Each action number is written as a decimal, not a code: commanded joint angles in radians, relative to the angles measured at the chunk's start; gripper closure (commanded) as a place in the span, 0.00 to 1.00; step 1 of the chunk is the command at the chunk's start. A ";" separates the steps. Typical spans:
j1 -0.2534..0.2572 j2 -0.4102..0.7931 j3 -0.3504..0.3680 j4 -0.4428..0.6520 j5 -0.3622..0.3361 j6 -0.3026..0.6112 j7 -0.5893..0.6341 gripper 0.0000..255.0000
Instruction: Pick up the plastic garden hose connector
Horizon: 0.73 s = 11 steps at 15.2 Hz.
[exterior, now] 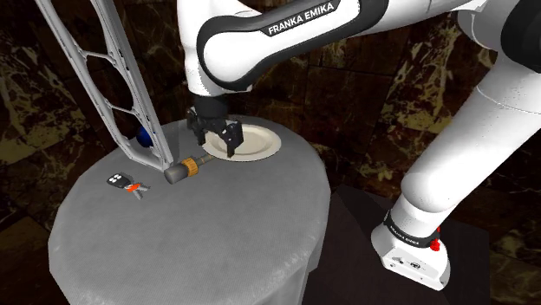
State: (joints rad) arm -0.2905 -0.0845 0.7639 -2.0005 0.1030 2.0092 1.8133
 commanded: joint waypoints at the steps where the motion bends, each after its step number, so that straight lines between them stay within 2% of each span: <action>1: -0.009 0.123 0.031 0.086 -0.105 0.010 0.172 0.00; 3: 0.012 0.213 0.026 0.156 -0.184 0.003 0.294 0.00; 11: 0.026 0.246 0.013 0.085 -0.214 0.098 0.313 0.00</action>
State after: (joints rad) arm -0.2633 0.1596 0.7784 -1.9050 -0.1097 2.0975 2.1275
